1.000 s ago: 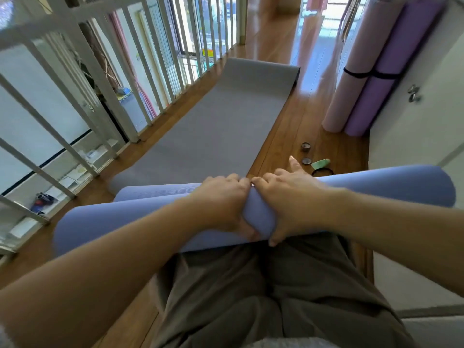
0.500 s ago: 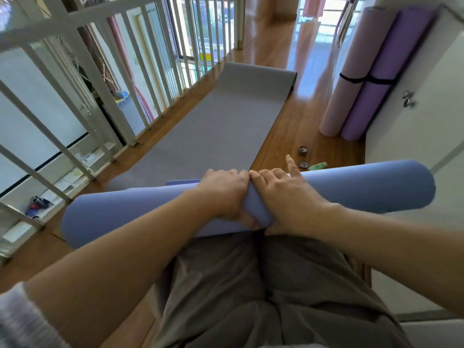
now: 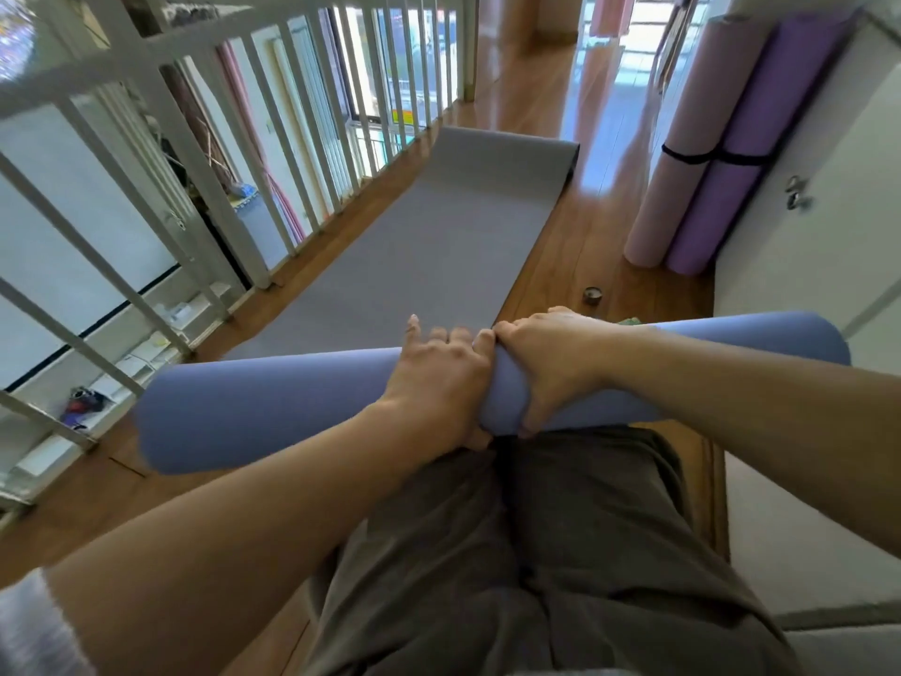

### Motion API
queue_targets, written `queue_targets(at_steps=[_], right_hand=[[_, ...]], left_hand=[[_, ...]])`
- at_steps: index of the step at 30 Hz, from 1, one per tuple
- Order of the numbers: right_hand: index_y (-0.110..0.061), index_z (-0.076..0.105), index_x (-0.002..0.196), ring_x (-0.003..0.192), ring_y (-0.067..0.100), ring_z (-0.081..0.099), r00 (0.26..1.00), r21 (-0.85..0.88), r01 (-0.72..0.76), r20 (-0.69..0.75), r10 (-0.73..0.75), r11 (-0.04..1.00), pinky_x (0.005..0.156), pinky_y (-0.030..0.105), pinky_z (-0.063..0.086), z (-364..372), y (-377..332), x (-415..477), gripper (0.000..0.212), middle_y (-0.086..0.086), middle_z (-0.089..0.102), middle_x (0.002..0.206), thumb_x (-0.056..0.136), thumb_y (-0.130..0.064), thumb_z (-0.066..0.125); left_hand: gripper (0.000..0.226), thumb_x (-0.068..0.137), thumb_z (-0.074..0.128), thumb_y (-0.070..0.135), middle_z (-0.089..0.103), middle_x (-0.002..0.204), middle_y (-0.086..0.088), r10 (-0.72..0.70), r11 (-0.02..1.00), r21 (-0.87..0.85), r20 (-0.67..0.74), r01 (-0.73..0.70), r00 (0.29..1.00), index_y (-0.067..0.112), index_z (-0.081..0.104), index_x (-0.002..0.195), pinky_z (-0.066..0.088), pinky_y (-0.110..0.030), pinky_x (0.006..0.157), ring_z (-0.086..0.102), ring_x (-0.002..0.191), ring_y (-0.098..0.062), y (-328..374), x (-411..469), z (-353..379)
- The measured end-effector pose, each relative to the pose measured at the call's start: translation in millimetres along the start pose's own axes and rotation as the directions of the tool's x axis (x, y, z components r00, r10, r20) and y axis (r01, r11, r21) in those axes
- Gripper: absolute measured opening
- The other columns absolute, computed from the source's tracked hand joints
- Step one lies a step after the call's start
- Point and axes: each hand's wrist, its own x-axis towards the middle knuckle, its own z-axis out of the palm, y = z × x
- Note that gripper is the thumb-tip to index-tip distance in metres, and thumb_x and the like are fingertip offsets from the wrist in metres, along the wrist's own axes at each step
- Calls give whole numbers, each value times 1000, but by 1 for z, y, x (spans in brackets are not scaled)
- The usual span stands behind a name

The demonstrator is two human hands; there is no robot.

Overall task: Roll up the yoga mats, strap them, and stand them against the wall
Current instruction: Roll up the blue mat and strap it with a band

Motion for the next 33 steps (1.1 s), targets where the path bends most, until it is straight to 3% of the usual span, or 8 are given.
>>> queue_targets(at_steps=[4,8,13,16,23,28,30,33], right_hand=[[-27,48,126,91,7,48,986,70,64,152,-74,995,77,19,34,-5,-7,-21,76,-12,52,104,64,-54,82],[-32,42,134,106,9,51,984,207,58,156,-91,977,93,26,40,8,-9,-31,86,-10,55,124,62,-58,81],[-20,22,147,126,20,44,1000,-119,-3,-28,0,993,115,52,18,21,-14,-45,104,-2,45,139,68,-68,69],[-15,14,148,126,24,42,995,-166,-39,-102,22,985,115,48,20,32,-21,-50,109,4,41,140,69,-65,70],[-24,37,134,113,18,51,998,41,-23,61,20,999,101,38,41,7,0,-24,98,-3,53,127,56,-65,79],[-16,15,148,128,25,41,990,-154,-82,-127,63,985,115,55,14,29,-14,-28,110,5,41,140,67,-64,72],[-17,17,148,128,25,42,976,-140,-77,-214,46,987,115,51,18,37,-14,-28,108,4,42,140,67,-66,70],[-21,31,142,118,21,48,984,-35,-38,-175,32,999,106,41,35,25,-3,-19,103,1,50,132,60,-67,75]], left_hand=[[95,65,74,62,50,127,-5,89,996,-4,103,-89,991,17,32,137,29,-47,107,50,116,-26,6,-17,-10],[99,63,73,66,49,130,-3,122,992,-34,182,-117,976,18,31,138,33,-42,102,49,118,-24,10,-19,-7],[97,63,75,65,52,130,2,157,973,-213,312,-92,937,23,32,139,41,-32,92,53,114,-21,-7,4,-12],[92,64,77,62,52,129,4,188,943,-329,408,-48,894,25,34,137,43,-32,92,52,111,-17,-15,15,-15],[104,63,68,71,48,130,-2,76,997,-35,58,-74,995,19,26,142,28,-47,108,48,119,-25,5,-7,5],[99,61,71,71,51,129,2,112,973,-219,205,-66,972,22,33,138,40,-33,95,50,115,-20,-17,15,-8],[93,63,73,67,53,127,2,131,960,-273,261,-57,956,22,36,136,40,-28,87,50,107,-17,-20,21,-12],[98,66,70,68,48,134,-2,72,984,-173,206,-36,976,20,30,141,37,-38,103,47,120,-22,-12,20,-7]])
